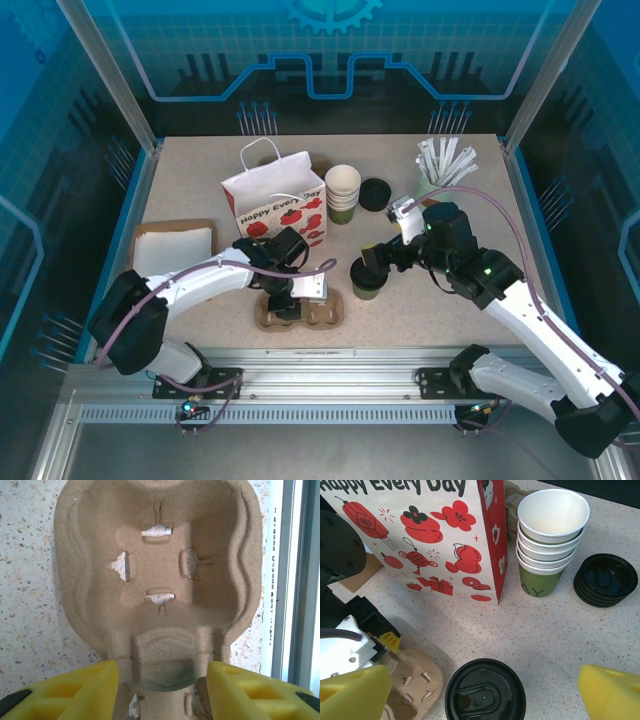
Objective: Pack the takeout coffee
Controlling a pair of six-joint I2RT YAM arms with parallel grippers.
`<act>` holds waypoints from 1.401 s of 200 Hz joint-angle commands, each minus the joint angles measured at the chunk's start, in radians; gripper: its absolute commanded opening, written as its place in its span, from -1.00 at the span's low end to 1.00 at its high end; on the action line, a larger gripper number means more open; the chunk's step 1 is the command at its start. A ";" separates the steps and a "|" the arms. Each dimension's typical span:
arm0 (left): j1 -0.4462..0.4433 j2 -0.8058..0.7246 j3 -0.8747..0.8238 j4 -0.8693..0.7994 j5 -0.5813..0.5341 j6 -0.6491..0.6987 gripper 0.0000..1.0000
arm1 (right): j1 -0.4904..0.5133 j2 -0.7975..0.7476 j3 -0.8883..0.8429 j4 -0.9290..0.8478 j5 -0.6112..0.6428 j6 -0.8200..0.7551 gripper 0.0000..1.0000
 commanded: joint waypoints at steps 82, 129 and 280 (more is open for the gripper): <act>-0.016 0.050 0.026 0.019 0.010 0.032 0.00 | -0.020 0.013 -0.007 0.023 -0.040 0.010 0.95; -0.030 0.050 0.016 0.018 -0.021 0.036 -0.07 | -0.024 0.019 -0.007 0.019 -0.043 0.009 0.95; -0.066 0.050 -0.012 0.027 -0.078 0.022 -0.03 | -0.025 0.025 -0.008 0.018 -0.051 0.009 0.95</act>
